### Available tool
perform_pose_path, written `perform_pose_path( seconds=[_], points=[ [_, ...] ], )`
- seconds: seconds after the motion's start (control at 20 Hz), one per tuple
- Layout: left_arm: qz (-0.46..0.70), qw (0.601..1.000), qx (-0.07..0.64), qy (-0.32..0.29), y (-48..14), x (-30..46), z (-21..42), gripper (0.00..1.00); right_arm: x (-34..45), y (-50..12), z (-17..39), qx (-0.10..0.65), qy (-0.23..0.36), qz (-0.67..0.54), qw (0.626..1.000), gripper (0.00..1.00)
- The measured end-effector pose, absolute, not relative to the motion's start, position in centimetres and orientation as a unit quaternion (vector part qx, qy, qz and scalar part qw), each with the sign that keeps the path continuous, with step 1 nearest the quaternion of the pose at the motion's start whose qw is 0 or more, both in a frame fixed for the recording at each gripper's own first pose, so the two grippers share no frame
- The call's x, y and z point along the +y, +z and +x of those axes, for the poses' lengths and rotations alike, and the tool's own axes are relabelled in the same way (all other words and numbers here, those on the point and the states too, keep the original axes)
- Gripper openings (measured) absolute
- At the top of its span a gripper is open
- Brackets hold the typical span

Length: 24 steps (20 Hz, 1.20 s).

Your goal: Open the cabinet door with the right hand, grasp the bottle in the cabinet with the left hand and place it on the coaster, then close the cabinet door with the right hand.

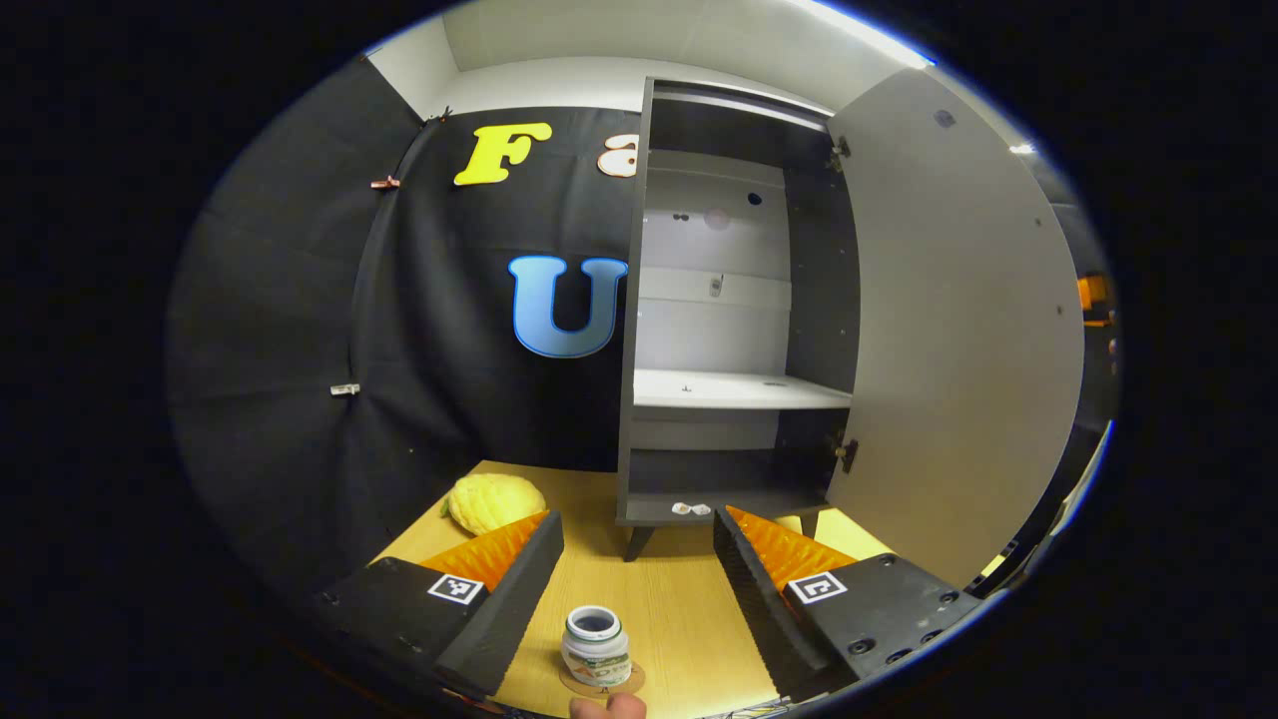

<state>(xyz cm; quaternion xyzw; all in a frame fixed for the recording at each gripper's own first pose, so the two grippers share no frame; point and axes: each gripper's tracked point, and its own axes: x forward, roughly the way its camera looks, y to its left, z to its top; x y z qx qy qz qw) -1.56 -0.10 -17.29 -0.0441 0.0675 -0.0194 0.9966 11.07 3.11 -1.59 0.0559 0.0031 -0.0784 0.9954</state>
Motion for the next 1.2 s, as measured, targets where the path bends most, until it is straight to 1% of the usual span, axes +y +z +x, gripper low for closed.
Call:
perform_pose_path(
  seconds=[0.15, 0.2, 0.25, 0.35, 0.4, 0.45, 0.5, 0.55, 0.65, 0.7, 0.75, 0.8, 1.0, 1.05, 1.15, 1.2],
  points=[
    [-0.024, 0.998, 0.062, 0.002, -12.7, -0.1, -2.0, 0.95, 3.6, -1.6, 11.0, 0.006, -0.063, 0.065, 0.996, 0.99],
    [-0.024, 0.998, 0.06, 0.007, -11.6, -0.2, -2.2, 0.95, 3.9, -1.8, 11.0, 0.01, -0.057, 0.067, 0.996, 0.94],
    [-0.031, 0.998, 0.058, 0.009, -10.5, -0.3, -2.5, 0.95, 3.9, -1.8, 11.2, 0.012, -0.054, 0.069, 0.996, 0.99],
    [-0.051, 0.997, 0.058, 0.01, -8.9, -0.8, -3.1, 0.95, 4.5, -1.7, 11.5, 0.009, -0.042, 0.073, 0.996, 0.99],
    [-0.059, 0.997, 0.056, 0.011, -8.2, -1.1, -3.4, 0.92, 4.7, -1.7, 11.6, 0.009, -0.037, 0.075, 0.996, 0.99],
    [-0.064, 0.996, 0.054, 0.012, -7.5, -1.2, -3.7, 0.95, 5.0, -1.8, 11.7, 0.01, -0.03, 0.076, 0.997, 0.99],
    [-0.066, 0.996, 0.052, 0.015, -7.1, -1.1, -3.8, 0.93, 5.3, -1.9, 11.7, 0.012, -0.026, 0.077, 0.997, 0.99],
    [-0.065, 0.997, 0.048, 0.017, -6.7, -1.1, -4.1, 0.95, 5.6, -1.8, 11.7, 0.012, -0.02, 0.079, 0.997, 0.99],
    [-0.059, 0.997, 0.045, 0.015, -6.6, -1.5, -4.2, 0.95, 6.7, -1.8, 11.4, 0.014, -0.008, 0.087, 0.996, 0.98],
    [-0.056, 0.997, 0.044, 0.016, -6.6, -1.3, -4.2, 0.92, 6.5, -2.1, 11.5, 0.017, -0.008, 0.086, 0.996, 0.98],
    [-0.054, 0.997, 0.044, 0.016, -6.6, -1.3, -4.2, 0.92, 7.1, -2.4, 11.3, 0.022, 0.0, 0.086, 0.996, 0.96],
    [-0.054, 0.997, 0.046, 0.016, -6.9, -1.5, -4.2, 0.95, 7.3, -2.5, 11.1, 0.026, -0.001, 0.085, 0.996, 0.97],
    [-0.06, 0.997, 0.048, 0.007, -7.1, -1.9, -4.1, 0.95, 8.0, -2.4, 10.8, 0.024, -0.007, 0.083, 0.996, 0.96],
    [-0.058, 0.997, 0.047, 0.006, -7.0, -1.9, -3.9, 0.93, 8.3, -2.4, 10.6, 0.024, -0.01, 0.085, 0.996, 0.96],
    [-0.059, 0.997, 0.045, 0.003, -6.8, -1.8, -3.6, 0.95, 9.4, -2.2, 10.6, 0.023, -0.014, 0.085, 0.996, 0.96],
    [-0.06, 0.997, 0.043, 0.002, -6.9, -1.8, -3.5, 0.92, 9.9, -2.3, 10.5, 0.024, -0.015, 0.085, 0.996, 0.96]
  ],
)
